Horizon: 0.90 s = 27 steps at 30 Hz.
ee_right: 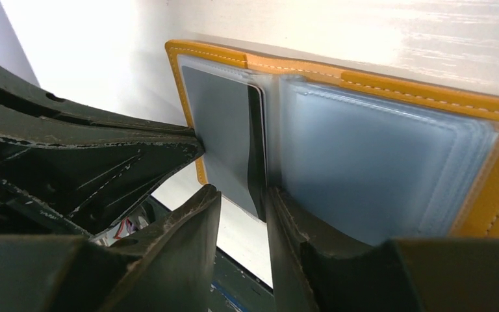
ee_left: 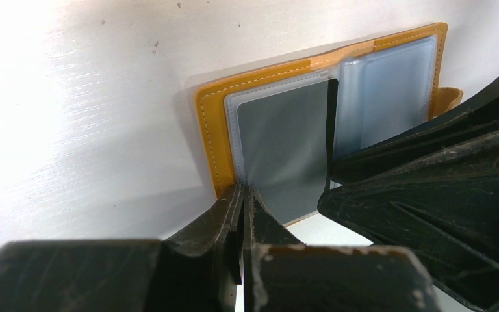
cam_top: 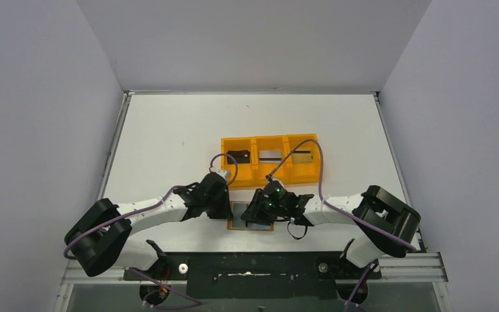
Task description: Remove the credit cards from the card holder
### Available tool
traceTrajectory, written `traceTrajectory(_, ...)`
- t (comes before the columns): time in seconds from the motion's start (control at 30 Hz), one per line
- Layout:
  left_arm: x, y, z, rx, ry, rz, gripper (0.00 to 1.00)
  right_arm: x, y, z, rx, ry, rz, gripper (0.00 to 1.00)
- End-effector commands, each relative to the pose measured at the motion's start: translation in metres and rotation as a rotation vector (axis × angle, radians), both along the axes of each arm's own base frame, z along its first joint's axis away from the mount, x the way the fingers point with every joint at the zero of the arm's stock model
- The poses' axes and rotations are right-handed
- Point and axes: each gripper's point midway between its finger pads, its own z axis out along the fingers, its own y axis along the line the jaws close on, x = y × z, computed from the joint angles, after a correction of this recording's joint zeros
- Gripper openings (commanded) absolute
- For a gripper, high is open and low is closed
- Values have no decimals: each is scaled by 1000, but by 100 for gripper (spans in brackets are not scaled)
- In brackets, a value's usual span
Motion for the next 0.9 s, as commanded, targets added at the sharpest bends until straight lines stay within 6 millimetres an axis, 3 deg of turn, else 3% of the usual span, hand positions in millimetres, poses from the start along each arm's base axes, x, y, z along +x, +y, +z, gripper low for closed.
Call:
traceTrajectory(0.0, -10, 20, -22, 98, 54, 31, 0, 1, 5, 5, -50, 5, -10, 30)
traceTrajectory(0.23, -16, 22, -29, 93, 94, 90, 0, -4, 5, 9, -116, 0, -21, 33)
traceTrajectory(0.43, -16, 24, -30, 77, 99, 144, 0, 2, -8, 15, -265, -38, -48, 34)
traceTrajectory(0.6, -16, 27, -29, 65, 96, 188, 0, 2, -5, 23, -277, -45, -74, 31)
traceTrajectory(0.87, -16, 31, -30, 59, 94, 242, 0, -6, -1, 20, -241, -13, -88, 28)
